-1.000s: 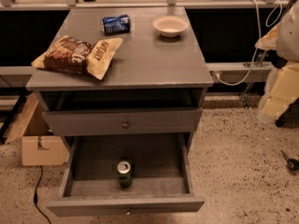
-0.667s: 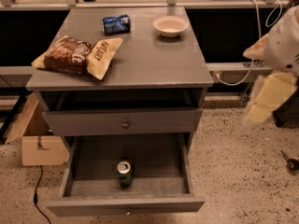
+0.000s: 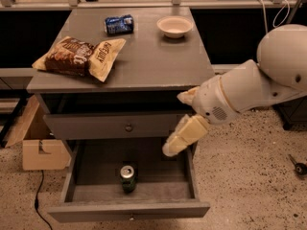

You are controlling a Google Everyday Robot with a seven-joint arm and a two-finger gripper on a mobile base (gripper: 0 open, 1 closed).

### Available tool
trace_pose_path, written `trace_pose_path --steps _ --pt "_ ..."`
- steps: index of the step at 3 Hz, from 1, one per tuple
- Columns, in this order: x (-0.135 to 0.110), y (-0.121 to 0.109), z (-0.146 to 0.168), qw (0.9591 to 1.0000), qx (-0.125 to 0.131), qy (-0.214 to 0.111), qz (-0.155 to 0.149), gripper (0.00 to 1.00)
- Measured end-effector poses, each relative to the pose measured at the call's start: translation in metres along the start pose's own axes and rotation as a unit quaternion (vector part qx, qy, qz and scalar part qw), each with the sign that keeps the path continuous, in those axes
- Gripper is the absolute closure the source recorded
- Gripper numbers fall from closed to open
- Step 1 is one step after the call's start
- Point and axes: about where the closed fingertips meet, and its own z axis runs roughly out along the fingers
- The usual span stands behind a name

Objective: Pick green can from middle drawer and place on counter

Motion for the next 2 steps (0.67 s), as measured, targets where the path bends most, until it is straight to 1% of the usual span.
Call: trace_pose_path --steps 1,2 --pt "-0.018 -0.003 -0.002 0.9998 0.01 -0.018 0.002 0.0" --pt "-0.008 -0.003 0.024 0.9998 -0.012 -0.01 0.009 0.0"
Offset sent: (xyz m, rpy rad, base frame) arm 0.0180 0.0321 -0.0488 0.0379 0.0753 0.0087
